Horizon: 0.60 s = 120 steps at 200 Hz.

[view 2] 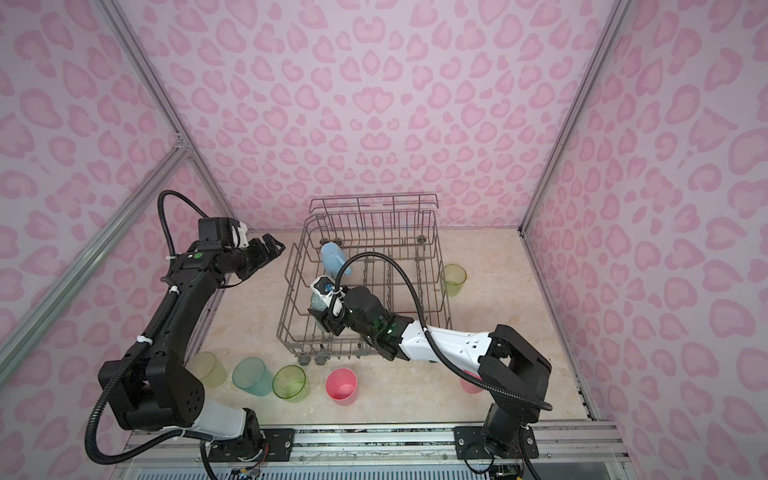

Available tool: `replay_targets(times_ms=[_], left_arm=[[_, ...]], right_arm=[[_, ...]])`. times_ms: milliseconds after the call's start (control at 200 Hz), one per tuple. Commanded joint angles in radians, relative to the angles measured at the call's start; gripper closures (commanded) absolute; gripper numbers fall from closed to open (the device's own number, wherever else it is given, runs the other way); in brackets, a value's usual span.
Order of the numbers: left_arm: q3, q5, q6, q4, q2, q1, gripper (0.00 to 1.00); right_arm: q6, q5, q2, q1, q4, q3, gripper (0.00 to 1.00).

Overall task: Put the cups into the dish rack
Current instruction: 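Lower the teal cup with the right gripper into the rack's nearer section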

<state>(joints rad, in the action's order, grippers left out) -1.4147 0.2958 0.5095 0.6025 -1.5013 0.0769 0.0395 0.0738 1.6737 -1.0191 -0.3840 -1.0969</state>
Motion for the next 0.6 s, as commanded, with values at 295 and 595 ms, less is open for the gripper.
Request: replay_targets(times_ms=[295,595], left_arm=[[0.010,0.031,0.012,-0.039,-0.012,0.011,0.01],[0.015,0.042,0.017,-0.045,-0.017,0.013,0.01]], right_arm=[[0.030,0.059,0.076,-0.007,-0.046,-0.012,0.45],[0.043,0.057,0.142,-0.001,-0.036,-0.007,0.44]])
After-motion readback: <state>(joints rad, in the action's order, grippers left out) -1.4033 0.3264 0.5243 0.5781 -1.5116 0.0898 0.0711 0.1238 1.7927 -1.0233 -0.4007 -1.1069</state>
